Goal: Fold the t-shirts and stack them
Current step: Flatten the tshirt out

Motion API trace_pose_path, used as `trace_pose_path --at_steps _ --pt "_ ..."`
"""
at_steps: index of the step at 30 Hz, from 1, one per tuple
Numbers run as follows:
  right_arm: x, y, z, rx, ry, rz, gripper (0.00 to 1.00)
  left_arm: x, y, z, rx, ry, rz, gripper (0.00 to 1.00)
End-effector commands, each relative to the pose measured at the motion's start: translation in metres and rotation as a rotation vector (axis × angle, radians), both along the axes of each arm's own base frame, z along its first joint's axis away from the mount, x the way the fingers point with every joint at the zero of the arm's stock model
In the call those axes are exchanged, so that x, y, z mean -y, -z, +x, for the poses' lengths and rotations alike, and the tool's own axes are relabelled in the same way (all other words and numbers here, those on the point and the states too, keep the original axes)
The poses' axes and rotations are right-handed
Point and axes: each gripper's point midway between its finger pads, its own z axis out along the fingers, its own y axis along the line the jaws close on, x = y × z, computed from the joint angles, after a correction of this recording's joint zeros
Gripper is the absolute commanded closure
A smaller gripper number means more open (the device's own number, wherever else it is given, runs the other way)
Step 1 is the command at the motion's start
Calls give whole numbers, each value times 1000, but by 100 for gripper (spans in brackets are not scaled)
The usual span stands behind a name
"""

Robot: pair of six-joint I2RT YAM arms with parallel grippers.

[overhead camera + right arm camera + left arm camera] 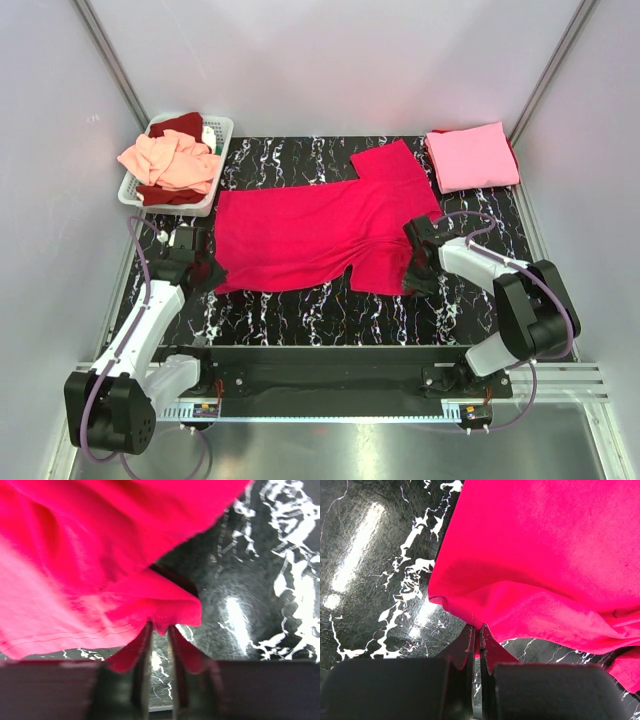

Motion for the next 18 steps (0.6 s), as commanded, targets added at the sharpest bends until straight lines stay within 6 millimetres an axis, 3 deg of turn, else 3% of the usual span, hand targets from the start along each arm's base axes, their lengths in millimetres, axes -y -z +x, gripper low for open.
trace_pose_path --at_steps 1,5,10,13,18 --pt "2 18 9 29 6 -10 78 3 -5 7 32 23 -4 100" --pt "1 18 9 32 -4 -4 98 2 -4 7 26 23 2 100" --pt "-3 7 6 53 -23 30 100 6 -10 4 29 38 -14 100" --pt "3 -18 2 116 -1 35 100 10 -17 -4 35 62 -40 100" --pt "5 -85 -8 260 26 106 100 18 -36 -24 33 99 -61 97"
